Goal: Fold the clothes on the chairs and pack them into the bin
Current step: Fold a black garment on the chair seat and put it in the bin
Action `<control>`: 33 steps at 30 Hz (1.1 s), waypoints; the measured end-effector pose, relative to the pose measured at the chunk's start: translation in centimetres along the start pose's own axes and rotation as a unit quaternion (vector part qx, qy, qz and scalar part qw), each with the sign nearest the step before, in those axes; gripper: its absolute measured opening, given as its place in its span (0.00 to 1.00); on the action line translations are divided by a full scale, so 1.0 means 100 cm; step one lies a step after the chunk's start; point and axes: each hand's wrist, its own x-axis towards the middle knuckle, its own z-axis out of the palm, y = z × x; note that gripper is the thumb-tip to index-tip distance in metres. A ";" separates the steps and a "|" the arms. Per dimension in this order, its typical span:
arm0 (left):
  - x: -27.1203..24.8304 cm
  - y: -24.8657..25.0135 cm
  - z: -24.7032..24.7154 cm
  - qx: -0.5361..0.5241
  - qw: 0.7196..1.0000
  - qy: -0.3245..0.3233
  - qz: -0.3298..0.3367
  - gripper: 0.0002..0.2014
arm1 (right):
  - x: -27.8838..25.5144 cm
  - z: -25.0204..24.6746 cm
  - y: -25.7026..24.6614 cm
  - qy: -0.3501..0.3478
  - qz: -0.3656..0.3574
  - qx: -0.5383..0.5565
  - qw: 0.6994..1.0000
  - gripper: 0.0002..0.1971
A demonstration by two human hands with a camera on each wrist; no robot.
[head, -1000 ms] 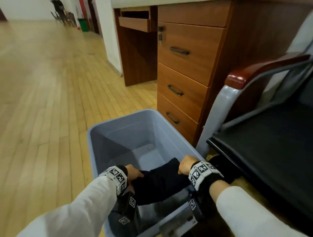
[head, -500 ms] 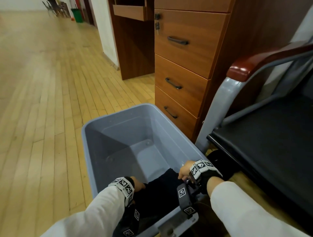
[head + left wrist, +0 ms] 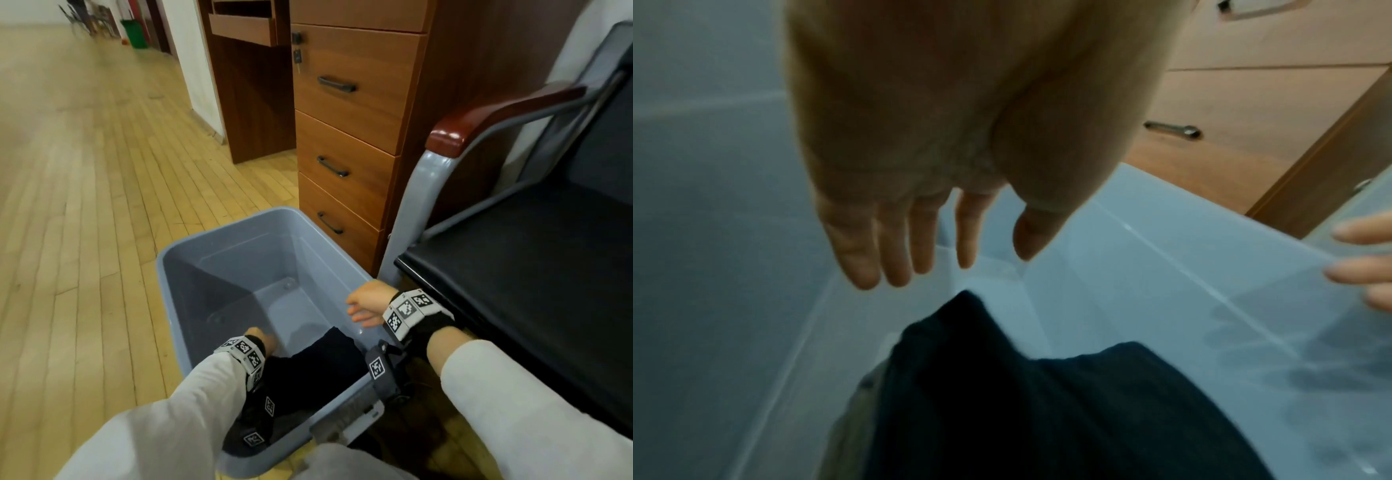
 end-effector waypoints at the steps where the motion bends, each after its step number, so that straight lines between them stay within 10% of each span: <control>1: -0.005 0.007 -0.009 -0.044 0.999 0.026 0.005 0.19 | -0.012 -0.005 -0.006 -0.005 -0.014 0.013 1.000 0.23; 7: -0.075 0.122 -0.068 -0.296 0.925 0.105 0.216 0.11 | -0.091 -0.060 -0.024 0.027 -0.129 0.120 0.984 0.15; 12: -0.163 0.249 -0.064 -0.359 0.857 0.013 0.369 0.13 | -0.143 -0.153 0.008 0.138 -0.174 0.224 0.949 0.10; 20: -0.250 0.374 0.071 -0.444 0.794 -0.277 0.309 0.09 | -0.206 -0.291 0.152 0.458 -0.105 0.328 0.819 0.05; 24: -0.266 0.406 0.125 -0.489 0.743 -0.355 0.289 0.18 | -0.211 -0.322 0.206 0.561 -0.078 0.279 0.775 0.24; 33: -0.247 0.447 0.156 -0.557 0.709 -0.343 0.264 0.22 | -0.178 -0.376 0.229 0.518 0.019 0.040 0.854 0.32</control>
